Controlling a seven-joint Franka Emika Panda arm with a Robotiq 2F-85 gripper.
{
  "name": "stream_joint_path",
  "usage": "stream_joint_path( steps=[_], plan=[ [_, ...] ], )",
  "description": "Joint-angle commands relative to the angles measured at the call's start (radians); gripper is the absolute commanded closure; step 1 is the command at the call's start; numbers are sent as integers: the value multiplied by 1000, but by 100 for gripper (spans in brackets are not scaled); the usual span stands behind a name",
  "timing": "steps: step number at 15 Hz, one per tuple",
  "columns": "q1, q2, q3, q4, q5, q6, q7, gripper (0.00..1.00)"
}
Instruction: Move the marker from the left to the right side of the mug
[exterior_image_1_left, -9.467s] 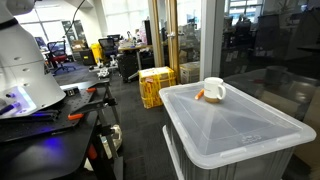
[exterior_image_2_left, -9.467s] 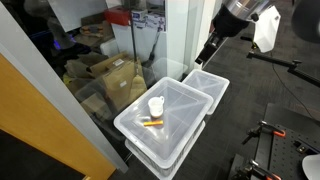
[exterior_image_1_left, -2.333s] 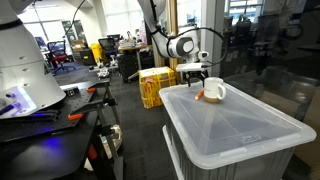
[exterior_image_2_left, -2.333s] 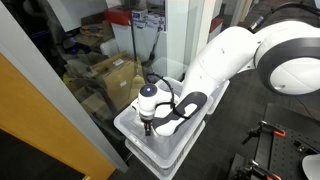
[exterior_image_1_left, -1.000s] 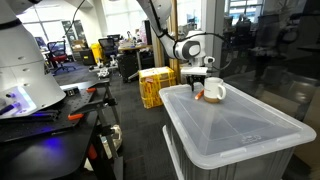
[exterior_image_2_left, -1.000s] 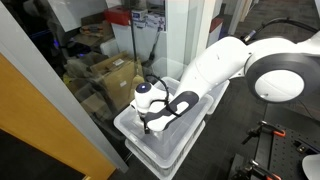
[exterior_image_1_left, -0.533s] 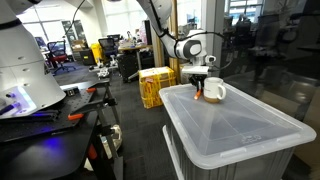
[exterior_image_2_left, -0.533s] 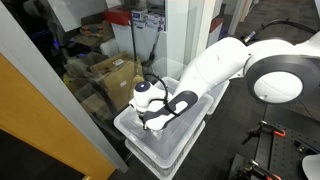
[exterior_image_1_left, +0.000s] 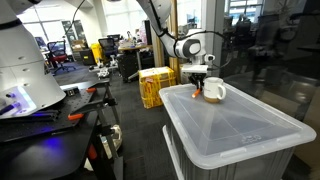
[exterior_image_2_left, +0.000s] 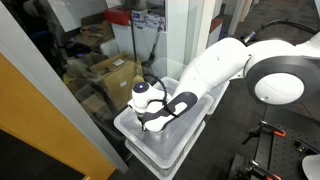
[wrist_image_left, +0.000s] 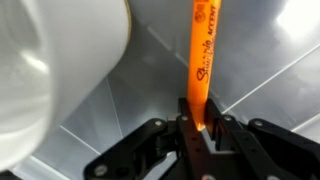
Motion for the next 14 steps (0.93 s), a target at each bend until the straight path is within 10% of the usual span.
stream_joint_path(
  steps=[1, 14],
  plan=[
    [22, -83, -16, -74, -8, -6, 42, 95],
    [114, -380, -131, -343, -14, 108, 240, 95]
  ],
)
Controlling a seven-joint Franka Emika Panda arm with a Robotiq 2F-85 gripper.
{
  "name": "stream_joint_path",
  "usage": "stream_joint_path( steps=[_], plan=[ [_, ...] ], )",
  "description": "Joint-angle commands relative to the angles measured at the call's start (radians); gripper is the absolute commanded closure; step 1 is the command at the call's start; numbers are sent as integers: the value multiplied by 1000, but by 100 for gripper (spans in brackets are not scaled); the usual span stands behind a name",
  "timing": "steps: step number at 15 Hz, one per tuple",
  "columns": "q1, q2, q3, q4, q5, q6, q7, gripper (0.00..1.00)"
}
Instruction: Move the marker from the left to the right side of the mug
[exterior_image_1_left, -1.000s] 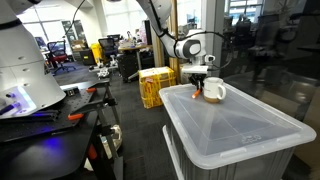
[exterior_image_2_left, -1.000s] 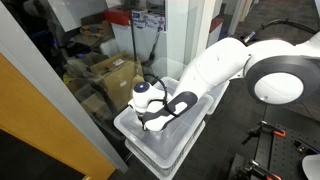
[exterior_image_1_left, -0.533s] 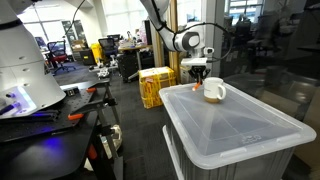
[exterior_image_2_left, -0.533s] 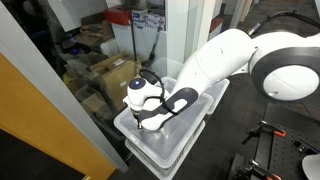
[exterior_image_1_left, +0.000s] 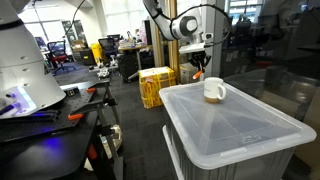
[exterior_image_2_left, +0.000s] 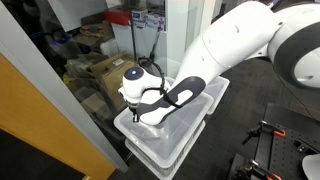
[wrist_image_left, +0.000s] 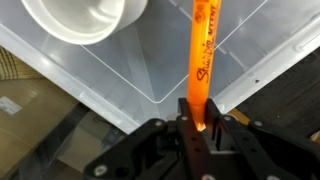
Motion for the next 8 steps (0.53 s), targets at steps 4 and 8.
stream_joint_path(
  steps=[4, 8],
  plan=[
    [43, -234, -129, -287, -11, 161, 190, 95],
    [49, -330, -215, -431, -9, 261, 276, 95]
  ],
)
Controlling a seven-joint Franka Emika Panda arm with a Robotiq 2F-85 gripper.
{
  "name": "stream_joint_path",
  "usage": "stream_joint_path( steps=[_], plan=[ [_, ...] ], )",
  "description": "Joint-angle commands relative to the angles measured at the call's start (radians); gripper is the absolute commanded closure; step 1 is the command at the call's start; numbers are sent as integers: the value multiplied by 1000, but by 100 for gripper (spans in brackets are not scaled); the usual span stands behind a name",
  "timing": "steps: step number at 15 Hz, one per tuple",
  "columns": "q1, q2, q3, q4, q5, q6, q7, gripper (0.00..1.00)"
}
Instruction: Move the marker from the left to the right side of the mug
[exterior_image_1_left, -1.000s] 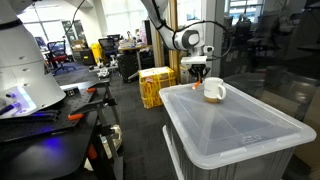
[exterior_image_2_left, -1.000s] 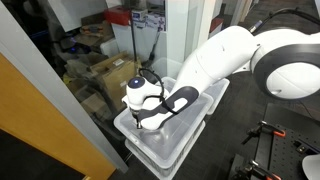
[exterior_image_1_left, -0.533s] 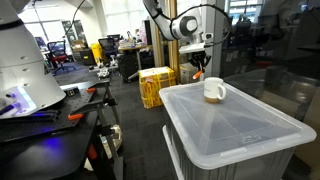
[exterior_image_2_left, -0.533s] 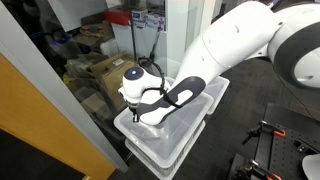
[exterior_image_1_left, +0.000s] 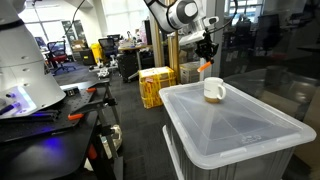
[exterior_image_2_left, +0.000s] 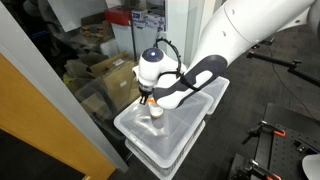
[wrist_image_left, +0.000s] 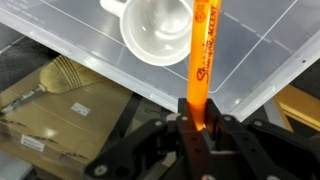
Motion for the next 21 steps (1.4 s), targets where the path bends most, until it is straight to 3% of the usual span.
stream_joint_path(
  steps=[1, 7, 12, 21],
  plan=[
    [21, -129, -80, -184, -5, 88, 92, 95],
    [14, -204, -186, -347, 25, 225, 174, 95],
    [-5, -195, -232, -414, 104, 327, 177, 95],
    [-143, -120, -172, -386, 251, 383, 156, 95]
  ],
)
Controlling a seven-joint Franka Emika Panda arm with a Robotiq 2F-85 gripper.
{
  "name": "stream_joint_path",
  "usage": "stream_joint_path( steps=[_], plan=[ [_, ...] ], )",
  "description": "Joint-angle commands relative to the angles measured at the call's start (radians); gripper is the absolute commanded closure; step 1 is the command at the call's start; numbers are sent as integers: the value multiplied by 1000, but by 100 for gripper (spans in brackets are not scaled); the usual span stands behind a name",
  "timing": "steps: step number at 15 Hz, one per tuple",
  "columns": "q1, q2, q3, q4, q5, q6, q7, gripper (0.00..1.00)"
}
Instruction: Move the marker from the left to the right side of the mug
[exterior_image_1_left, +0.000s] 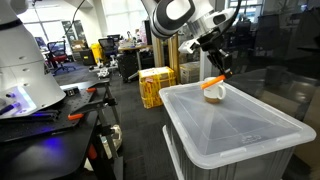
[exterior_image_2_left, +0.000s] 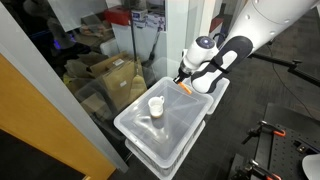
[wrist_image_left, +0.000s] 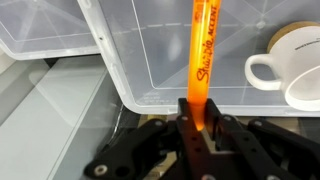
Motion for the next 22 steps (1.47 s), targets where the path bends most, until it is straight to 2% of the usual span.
stream_joint_path(
  steps=[1, 9, 11, 15, 21, 22],
  plan=[
    [-78, 43, 50, 30, 55, 39, -6, 95],
    [-304, 188, 229, 209, 117, 12, -24, 95],
    [-338, 232, 255, 264, 121, 3, -24, 95],
    [-378, 316, 286, 364, 124, -15, -24, 95],
    [-393, 403, 308, 470, 146, -67, -15, 95],
    [-383, 403, 300, 472, 156, -79, -7, 56]
  ],
)
